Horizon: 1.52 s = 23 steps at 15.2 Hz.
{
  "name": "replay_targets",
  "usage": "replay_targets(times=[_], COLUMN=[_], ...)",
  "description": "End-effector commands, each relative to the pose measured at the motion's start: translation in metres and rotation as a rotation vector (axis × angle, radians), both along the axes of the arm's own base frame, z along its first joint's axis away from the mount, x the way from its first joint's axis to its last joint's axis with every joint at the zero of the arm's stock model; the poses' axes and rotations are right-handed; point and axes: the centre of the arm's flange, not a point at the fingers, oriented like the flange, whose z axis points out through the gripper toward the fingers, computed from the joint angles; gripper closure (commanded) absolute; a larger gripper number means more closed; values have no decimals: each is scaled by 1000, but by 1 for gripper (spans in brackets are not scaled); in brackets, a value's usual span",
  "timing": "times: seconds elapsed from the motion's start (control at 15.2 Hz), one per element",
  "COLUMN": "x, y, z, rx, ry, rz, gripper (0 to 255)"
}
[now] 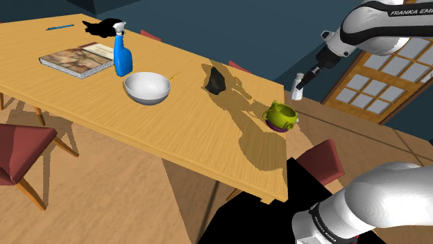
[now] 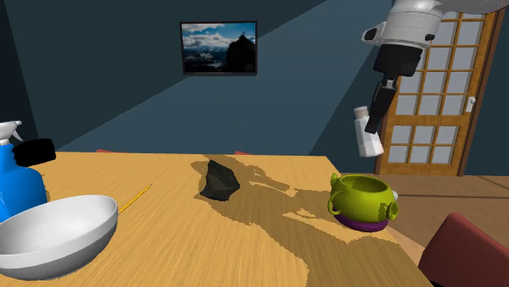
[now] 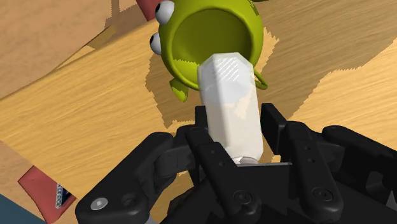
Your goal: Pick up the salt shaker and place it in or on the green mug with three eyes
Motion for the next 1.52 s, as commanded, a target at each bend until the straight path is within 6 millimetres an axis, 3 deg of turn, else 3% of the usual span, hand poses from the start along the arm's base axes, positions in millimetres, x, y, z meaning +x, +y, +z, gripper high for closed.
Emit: replay_targets(times=[0.0,0.79,1.32,1.39,1.45], x=[-1,-1,-1,-1,-1], y=[-1,-1,-1,-1,-2], z=[-9,-72,-72,-73,-73], rx=[0,0,0,0,0], ry=[0,0,0,0,0], rz=[1,1,1,1,1], gripper=[255,255,255,0,0])
